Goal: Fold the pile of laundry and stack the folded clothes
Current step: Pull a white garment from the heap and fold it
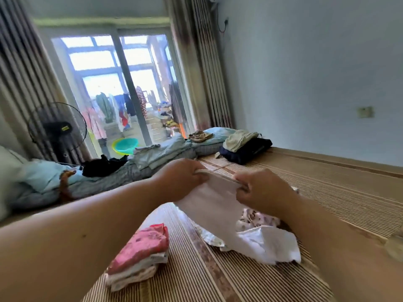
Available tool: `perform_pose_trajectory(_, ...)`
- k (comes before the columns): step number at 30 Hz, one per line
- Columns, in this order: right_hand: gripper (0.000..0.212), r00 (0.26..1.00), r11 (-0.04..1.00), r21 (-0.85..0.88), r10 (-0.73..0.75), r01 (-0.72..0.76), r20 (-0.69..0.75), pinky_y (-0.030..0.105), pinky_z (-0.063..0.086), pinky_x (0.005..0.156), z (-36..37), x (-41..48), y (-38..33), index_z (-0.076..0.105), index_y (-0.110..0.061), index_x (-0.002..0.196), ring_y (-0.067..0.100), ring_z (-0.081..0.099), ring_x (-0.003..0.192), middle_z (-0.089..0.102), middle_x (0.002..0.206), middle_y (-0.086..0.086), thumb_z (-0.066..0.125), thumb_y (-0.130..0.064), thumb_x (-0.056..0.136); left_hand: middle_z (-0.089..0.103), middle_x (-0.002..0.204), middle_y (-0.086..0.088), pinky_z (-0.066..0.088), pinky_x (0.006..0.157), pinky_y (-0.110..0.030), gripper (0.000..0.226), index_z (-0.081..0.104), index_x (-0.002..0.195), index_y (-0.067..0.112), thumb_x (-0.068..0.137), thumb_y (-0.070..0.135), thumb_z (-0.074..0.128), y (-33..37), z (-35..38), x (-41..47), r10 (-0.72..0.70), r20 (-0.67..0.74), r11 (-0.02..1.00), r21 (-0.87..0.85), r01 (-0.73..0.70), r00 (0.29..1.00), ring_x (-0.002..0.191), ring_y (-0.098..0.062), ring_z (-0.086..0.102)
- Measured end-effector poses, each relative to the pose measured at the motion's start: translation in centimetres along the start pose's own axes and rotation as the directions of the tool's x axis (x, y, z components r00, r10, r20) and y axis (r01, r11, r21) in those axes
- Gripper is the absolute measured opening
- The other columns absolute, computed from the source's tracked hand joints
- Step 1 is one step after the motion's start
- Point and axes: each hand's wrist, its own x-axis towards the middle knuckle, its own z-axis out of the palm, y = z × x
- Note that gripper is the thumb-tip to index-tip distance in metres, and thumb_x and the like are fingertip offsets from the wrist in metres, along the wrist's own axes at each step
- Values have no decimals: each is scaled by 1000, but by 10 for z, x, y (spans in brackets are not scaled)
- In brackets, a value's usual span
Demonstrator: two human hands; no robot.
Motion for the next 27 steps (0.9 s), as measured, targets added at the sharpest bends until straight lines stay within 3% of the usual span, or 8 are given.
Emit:
perform_pose_trajectory(2,23,997,999,14,-43,44,-62,26,34,61,-35,15,-32,50,-28,62,14,48,60,49,59,-8,56,-18,82,62,88,-3,38,68,-28,21,64,91,14,95,32,53,-5,-40,-25,-10,-46,995,96,15,999,90,-22,59)
perform_pose_trajectory(6,15,984,991,33,-128,133,-123,31,37,65,-100,42,-92,71,-11,88,24,61,80,68,81,8,58,-19,89,54,82,-3,32,66,-29,27,60,86,11,95,36,54,-16,-108,-73,-43,-169,979,190,75,985,92,-24,55)
perform_pose_trajectory(10,18,979,973,156,-146,168,-145,29,43,62,-133,56,-143,71,-9,87,22,60,73,67,78,9,63,-25,89,54,91,-3,31,69,-27,31,65,105,11,95,37,53,-23,-166,-111,-63,-303,963,233,137,951,85,-18,47)
perform_pose_trajectory(15,17,982,942,304,-92,139,-166,33,47,68,-152,58,-199,70,-9,83,22,58,72,64,76,8,65,-25,88,51,72,5,33,65,-29,39,68,97,12,90,48,56,-31,-224,-160,-57,-425,948,262,183,904,74,-16,51)
perform_pose_trajectory(17,15,987,916,389,-47,103,-151,33,46,66,-153,57,-217,67,-14,75,21,56,69,61,72,4,66,-23,87,53,69,5,33,57,-27,43,69,92,11,89,52,57,-32,-243,-177,-89,-448,942,253,221,890,65,-11,49)
perform_pose_trajectory(21,12,992,791,611,90,-21,-84,28,50,57,-150,52,-254,65,-10,74,19,58,63,61,72,6,69,-18,82,63,77,-7,38,56,-27,49,68,80,6,88,53,58,-33,-261,-196,-257,-416,886,260,385,872,73,-21,57)
perform_pose_trajectory(23,12,993,776,629,103,-42,-61,29,48,58,-147,48,-273,68,-5,79,20,57,66,61,75,9,70,-17,81,54,65,-4,32,50,-28,46,57,64,9,84,49,65,-34,-263,-204,-343,-403,882,171,438,848,62,-17,50)
perform_pose_trajectory(27,27,996,753,657,83,-38,-38,32,48,62,-149,40,-296,67,8,97,24,56,70,60,81,16,68,-14,81,51,65,-5,31,47,-26,42,53,66,9,79,43,73,-39,-267,-218,-469,-365,859,22,511,804,54,-16,45)
